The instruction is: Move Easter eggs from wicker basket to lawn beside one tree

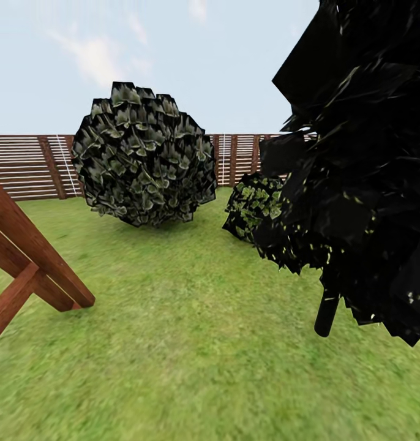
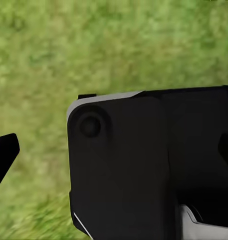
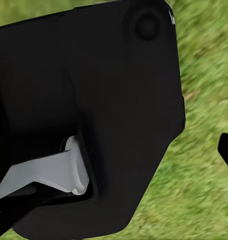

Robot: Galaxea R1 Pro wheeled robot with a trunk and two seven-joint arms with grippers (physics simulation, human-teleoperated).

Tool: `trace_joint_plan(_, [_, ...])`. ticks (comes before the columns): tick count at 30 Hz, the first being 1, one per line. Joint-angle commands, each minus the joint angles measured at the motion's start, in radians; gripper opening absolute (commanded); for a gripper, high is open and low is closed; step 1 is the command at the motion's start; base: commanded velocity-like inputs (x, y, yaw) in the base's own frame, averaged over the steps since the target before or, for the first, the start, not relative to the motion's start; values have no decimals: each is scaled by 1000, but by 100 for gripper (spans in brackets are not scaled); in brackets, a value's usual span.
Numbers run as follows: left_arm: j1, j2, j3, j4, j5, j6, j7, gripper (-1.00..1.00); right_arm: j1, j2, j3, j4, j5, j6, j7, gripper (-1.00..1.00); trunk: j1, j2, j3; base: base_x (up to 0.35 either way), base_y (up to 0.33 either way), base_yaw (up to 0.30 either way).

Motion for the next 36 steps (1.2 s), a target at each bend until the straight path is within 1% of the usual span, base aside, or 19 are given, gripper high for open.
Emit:
trace_joint_plan(1, [0,0,-5,0,-1,-3,1,100,0,0,-6,0,1,-3,0,100,1,-2,0,0,0,0])
trace_joint_plan(36, [-1,0,-5,0,1,-3,1,100,0,0,-7,2,0,-3,0,100,1,-2,56,0,0,0])
